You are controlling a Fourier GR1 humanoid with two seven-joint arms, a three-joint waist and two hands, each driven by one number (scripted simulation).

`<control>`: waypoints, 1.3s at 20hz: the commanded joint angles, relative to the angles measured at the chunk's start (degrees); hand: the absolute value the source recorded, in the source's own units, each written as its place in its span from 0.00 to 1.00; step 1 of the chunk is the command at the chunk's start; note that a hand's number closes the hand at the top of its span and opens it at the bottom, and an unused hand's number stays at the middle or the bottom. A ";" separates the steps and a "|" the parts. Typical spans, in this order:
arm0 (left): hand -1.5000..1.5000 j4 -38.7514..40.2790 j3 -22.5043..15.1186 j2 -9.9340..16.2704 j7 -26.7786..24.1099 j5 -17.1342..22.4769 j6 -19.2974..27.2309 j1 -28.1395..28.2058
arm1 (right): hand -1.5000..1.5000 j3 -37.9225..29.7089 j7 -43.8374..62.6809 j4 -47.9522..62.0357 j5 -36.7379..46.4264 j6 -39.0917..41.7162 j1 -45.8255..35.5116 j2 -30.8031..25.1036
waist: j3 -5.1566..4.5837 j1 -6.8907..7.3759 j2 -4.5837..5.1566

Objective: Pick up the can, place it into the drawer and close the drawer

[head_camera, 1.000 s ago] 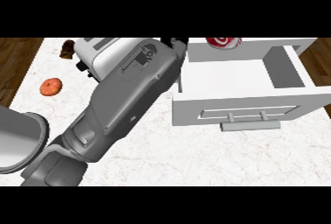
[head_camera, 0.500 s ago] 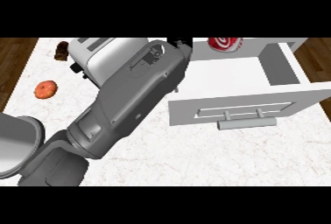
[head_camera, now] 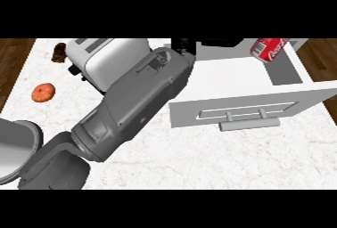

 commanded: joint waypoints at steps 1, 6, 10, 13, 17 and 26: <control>0.00 1.47 -1.93 -0.01 -0.11 2.47 1.99 -0.92 | 0.00 1.70 -2.55 -0.25 3.28 1.66 -0.06 2.36 | 0.03 -0.35 0.12; 0.00 3.27 -2.53 -0.01 -4.74 4.16 1.10 1.22 | 0.00 1.43 0.75 -1.38 1.59 -0.71 -1.30 0.77 | -0.03 -0.31 0.28; 0.00 1.48 -3.76 -0.01 -4.04 6.42 3.15 -0.70 | 0.00 1.09 -0.46 -0.57 2.45 -0.65 -1.30 1.81 | -0.01 0.09 -0.03; 0.00 2.49 -4.72 -0.01 -4.78 7.56 4.32 -1.36 | 0.00 1.42 -0.34 0.23 2.85 -0.52 -2.86 0.61 | 0.02 -0.42 0.16; 0.00 1.26 -4.54 -0.01 -7.51 8.40 2.63 0.19 | 0.00 -0.87 -6.77 -5.46 10.67 2.66 -3.64 -2.10 | -0.02 -0.15 0.09; 0.00 2.18 -2.31 -0.01 -12.79 11.08 0.89 -1.13 | 0.00 5.35 -13.08 -7.87 25.04 5.43 -8.02 -2.70 | -0.04 1.87 0.13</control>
